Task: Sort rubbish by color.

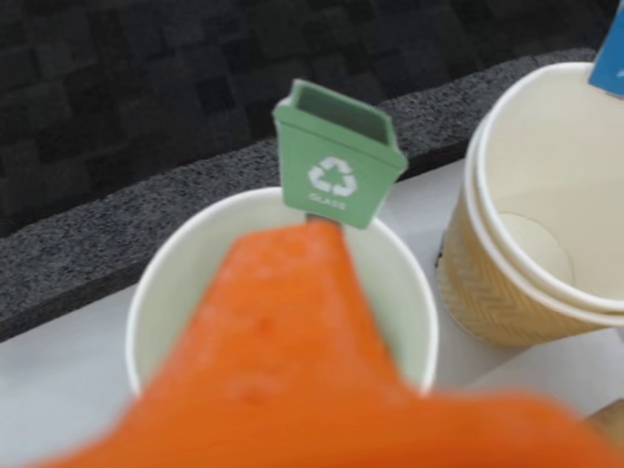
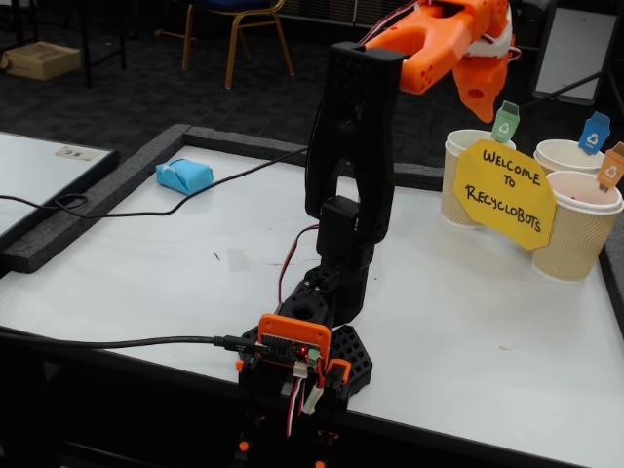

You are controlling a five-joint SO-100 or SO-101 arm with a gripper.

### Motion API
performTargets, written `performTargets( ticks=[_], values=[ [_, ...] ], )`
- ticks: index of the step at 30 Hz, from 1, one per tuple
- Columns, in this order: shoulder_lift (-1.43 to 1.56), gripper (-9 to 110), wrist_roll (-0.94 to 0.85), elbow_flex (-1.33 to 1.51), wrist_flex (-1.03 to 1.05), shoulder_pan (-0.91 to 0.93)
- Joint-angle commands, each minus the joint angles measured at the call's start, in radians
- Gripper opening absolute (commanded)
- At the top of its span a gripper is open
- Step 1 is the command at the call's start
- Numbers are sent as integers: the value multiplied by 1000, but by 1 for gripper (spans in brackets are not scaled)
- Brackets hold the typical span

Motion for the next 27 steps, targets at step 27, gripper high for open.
performTargets(
  ticks=[27],
  values=[
    [1040,0,-9,480,236,-433]
  ],
)
